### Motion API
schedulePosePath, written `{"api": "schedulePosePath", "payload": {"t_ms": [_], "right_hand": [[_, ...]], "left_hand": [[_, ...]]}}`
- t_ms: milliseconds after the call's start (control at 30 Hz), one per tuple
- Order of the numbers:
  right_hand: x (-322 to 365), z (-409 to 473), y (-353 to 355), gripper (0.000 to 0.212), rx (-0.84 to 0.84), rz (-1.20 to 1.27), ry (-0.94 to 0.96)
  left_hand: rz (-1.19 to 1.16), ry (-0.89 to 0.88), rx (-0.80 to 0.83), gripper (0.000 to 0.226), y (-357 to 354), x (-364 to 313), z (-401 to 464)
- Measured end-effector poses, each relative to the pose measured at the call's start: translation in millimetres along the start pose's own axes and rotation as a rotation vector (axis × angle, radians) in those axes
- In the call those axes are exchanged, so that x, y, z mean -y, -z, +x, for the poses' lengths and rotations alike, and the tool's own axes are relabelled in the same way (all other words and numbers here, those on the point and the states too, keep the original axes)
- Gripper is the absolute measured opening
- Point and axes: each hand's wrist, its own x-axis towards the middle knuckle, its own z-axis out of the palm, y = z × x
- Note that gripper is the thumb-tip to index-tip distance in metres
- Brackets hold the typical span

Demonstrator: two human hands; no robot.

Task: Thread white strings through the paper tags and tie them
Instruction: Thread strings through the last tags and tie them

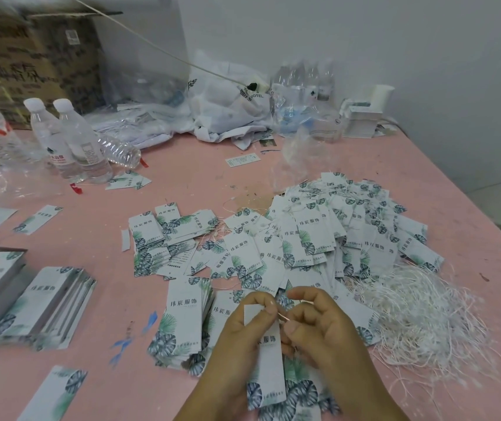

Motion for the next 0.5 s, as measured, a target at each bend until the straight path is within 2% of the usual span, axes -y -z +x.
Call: {"api": "schedulePosePath", "payload": {"t_ms": [133,267,500], "right_hand": [[-6.5,1.3,-4.6,0.039,-0.106,-0.268,0.140],[-6.7,0.6,-7.5,0.033,-0.211,-0.478,0.318],[-5.5,-1.3,-11.8,0.041,-0.279,-0.522,0.418]], "left_hand": [[0.078,0.005,0.024,0.022,-0.4,2.1,-0.7],[0.045,0.038,0.036,0.011,-1.9,-1.1,-0.4],[0.016,0.078,0.033,0.005,-4.5,-3.2,-2.3]]}}
